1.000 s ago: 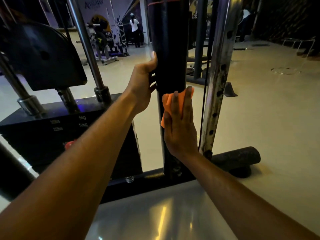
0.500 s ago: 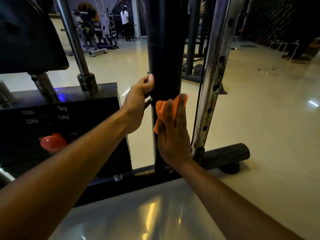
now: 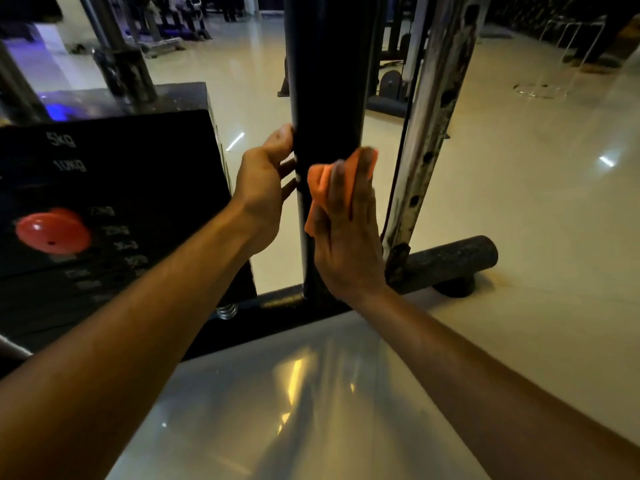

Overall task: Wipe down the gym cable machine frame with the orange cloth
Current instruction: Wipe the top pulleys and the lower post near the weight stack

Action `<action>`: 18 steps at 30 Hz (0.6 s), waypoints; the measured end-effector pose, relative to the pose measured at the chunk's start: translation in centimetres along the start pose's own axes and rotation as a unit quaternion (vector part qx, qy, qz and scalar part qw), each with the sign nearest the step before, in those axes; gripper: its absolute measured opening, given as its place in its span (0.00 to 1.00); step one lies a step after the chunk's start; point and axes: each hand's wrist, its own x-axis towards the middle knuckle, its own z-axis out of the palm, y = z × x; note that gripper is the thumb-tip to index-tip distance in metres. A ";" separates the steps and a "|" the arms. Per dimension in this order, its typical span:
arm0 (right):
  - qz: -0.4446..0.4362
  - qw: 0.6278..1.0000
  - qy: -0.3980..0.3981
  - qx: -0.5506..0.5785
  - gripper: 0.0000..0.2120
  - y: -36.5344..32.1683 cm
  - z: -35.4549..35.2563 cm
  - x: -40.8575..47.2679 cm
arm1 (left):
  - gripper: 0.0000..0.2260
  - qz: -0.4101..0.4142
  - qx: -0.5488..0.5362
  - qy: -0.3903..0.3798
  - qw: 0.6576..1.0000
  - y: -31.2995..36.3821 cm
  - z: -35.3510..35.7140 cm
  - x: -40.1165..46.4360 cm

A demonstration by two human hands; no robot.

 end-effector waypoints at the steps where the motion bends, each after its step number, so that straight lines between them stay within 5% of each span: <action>1: 0.004 1.000 -0.022 -0.007 0.41 0.7 0.6 -1.9 | 0.23 0.010 0.009 -0.007 1.000 -0.1 -0.1 0.0; 11: 0.073 0.991 0.072 0.086 0.34 -0.4 2.0 -0.3 | 0.30 0.006 0.027 -0.007 1.000 -5.5 -0.9 -0.7; 15: 0.039 0.999 -0.005 -0.017 0.47 1.8 4.3 -5.9 | 0.29 -0.008 0.022 -0.011 1.000 -7.3 -1.3 -1.2; 18: 0.037 0.997 -0.055 -0.050 0.42 3.8 5.1 -10.1 | 0.28 -0.020 0.010 -0.013 1.000 -8.5 -1.5 -1.5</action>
